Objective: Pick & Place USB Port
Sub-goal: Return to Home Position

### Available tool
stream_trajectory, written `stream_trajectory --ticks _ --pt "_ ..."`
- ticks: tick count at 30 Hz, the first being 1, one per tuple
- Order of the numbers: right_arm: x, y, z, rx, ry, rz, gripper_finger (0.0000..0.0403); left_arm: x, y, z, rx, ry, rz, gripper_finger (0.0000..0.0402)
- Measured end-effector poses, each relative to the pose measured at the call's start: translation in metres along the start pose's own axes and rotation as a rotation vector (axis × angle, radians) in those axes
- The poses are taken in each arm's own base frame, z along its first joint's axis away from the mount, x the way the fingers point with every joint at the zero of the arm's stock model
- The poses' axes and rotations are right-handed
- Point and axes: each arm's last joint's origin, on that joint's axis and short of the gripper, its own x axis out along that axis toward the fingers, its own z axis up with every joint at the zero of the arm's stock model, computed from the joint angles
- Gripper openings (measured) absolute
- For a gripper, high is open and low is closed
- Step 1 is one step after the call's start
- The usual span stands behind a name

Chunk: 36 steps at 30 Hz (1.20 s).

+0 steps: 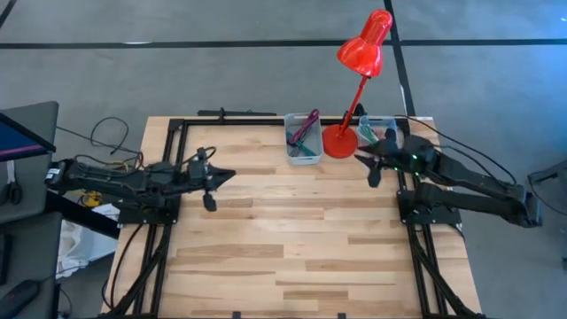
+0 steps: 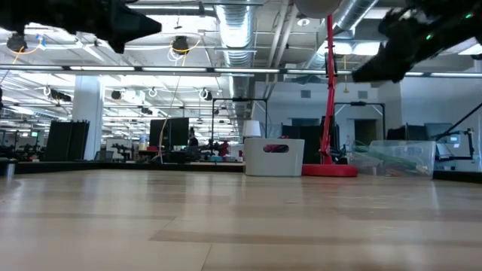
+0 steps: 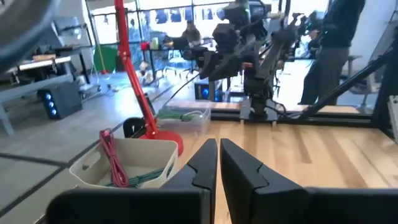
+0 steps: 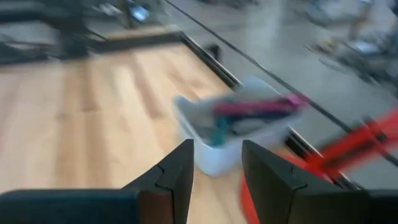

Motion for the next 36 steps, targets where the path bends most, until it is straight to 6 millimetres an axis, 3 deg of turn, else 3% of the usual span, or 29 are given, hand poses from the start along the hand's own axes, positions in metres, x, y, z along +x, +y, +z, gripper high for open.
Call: stream_trajectory --ticks 9,17,26,36 --pt "-0.033 0.029 0.005 -0.076 -0.159 0.260 0.0128 -0.024 -0.003 -0.010 0.065 -0.082 -0.089 0.0021" --pt "-0.050 0.039 0.001 -0.094 -0.198 0.363 0.0121 -0.039 -0.006 -0.038 0.053 -0.093 -0.142 0.0021" --pt "-0.048 0.042 -0.033 -0.064 -0.294 0.360 0.0120 -0.052 -0.007 -0.049 0.060 -0.152 -0.140 0.0021" --pt "-0.048 0.040 -0.053 -0.036 -0.356 0.345 0.0120 -0.052 -0.007 -0.052 0.096 -0.141 -0.116 0.0021"
